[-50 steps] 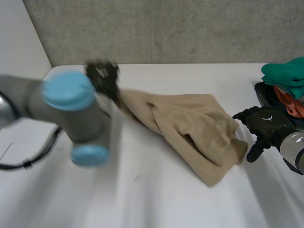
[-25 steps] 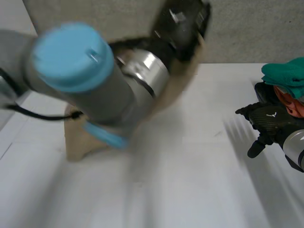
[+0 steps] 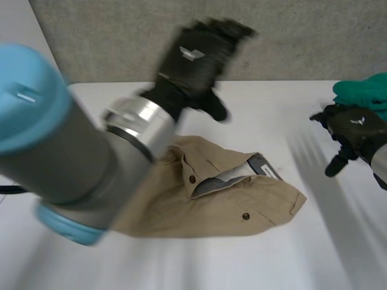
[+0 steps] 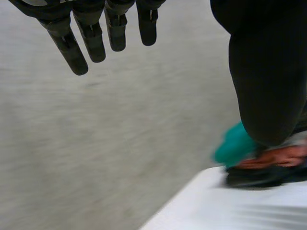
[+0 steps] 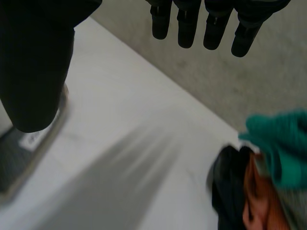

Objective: Fold the laundry.

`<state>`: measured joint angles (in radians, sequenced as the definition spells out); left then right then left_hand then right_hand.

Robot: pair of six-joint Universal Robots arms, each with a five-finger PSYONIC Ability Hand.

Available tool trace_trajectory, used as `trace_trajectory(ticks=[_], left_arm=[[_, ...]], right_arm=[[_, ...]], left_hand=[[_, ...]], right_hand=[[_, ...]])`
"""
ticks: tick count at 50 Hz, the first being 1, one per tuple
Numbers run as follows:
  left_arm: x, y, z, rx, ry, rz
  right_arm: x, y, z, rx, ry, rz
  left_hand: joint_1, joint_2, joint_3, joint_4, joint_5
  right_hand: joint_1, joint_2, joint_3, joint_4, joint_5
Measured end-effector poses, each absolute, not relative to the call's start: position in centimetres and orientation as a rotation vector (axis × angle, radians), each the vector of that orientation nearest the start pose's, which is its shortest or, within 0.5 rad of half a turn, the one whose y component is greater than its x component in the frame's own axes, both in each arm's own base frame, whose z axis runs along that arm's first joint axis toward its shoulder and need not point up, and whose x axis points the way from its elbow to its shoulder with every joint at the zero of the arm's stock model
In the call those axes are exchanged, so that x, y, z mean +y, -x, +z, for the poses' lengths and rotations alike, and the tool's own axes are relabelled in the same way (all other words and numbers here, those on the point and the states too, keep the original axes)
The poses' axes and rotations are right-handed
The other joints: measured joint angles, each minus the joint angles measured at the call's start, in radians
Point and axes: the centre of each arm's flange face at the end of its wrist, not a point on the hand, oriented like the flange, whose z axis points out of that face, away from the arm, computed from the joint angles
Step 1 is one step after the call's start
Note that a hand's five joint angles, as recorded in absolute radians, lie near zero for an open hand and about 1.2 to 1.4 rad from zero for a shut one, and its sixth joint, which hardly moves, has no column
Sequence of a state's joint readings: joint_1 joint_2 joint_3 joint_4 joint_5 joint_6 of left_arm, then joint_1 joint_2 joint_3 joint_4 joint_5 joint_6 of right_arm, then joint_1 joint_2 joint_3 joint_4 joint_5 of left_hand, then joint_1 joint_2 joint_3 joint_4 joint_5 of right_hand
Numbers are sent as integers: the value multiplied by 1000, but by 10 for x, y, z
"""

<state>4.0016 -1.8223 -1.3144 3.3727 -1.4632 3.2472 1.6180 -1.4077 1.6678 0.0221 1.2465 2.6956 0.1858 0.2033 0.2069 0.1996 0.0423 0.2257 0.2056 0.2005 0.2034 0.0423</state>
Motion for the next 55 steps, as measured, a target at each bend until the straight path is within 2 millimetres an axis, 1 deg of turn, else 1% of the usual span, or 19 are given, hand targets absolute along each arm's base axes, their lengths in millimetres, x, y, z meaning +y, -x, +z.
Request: trace_trajectory(ticks=[2,4,5,8,12,16,23,27,28,33,35,36,38,40,43,47,51,53,55], left_arm=[[-211,334,332,-1557,714,2050],[-214,329,333,-1575,704,2059],[-227,306,330,-1682,668,2083],[-242,275,316,-1876,643,2064],[-258,241,292,-2128,633,1970],[-272,213,263,-2339,639,1805],[-274,192,222,-2479,654,1525],[-268,192,209,-2487,663,1452],[-263,193,200,-2484,675,1418],[-253,202,179,-2466,717,1413],[-252,205,172,-2463,734,1432],[-252,206,170,-2463,738,1438],[-253,209,164,-2462,753,1472],[-257,214,162,-2457,769,1542],[-267,219,166,-2437,773,1651],[-287,227,185,-2365,733,1873],[-302,233,210,-2254,665,2058],[-305,236,219,-2209,646,2105],[-304,244,231,-2130,630,2155]], right_arm=[[-291,-188,245,2260,937,-1909],[-289,-190,248,2250,944,-1910],[-284,-199,256,2215,969,-1911],[-265,-229,274,2128,1025,-1868],[-245,-259,277,2102,1031,-1752],[-219,-294,262,2131,991,-1555],[-192,-339,221,2170,951,-1405],[-191,-350,204,2171,972,-1437],[-192,-357,192,2166,1001,-1473],[-198,-366,170,2152,1073,-1544],[-204,-369,160,2141,1104,-1576],[-206,-369,158,2137,1107,-1583],[-213,-372,154,2118,1113,-1619],[-224,-374,156,2079,1094,-1687],[-245,-377,165,2003,1039,-1814],[-289,-376,193,1840,919,-2082],[-334,-367,221,1696,796,-2331],[-350,-362,229,1653,754,-2405],[-376,-353,240,1587,688,-2512]], left_hand=[[0,0,0,0,0],[0,0,0,0,0],[0,0,0,0,0],[0,0,0,0,0],[0,0,0,0,0],[0,0,0,0,0],[0,0,0,0,0],[0,0,0,0,0],[3,0,0,0,0],[75,55,51,58,46],[361,317,310,322,305],[361,317,310,322,305],[764,691,666,681,658],[937,890,883,899,875],[963,968,971,990,938],[963,973,979,998,938],[963,975,981,999,938],[963,985,981,999,938],[963,990,981,999,938]], right_hand=[[0,0,0,0,0],[0,0,0,0,0],[0,0,0,0,0],[0,0,0,0,0],[0,0,0,0,0],[0,0,0,0,0],[0,0,0,0,0],[0,0,0,0,0],[0,0,0,0,0],[8,10,12,11,9],[178,196,183,178,173],[232,255,237,232,228],[556,637,623,616,612],[799,914,906,904,861],[805,967,976,982,927],[901,967,982,990,976],[901,967,983,991,976],[901,967,983,991,976],[901,967,983,991,976]])
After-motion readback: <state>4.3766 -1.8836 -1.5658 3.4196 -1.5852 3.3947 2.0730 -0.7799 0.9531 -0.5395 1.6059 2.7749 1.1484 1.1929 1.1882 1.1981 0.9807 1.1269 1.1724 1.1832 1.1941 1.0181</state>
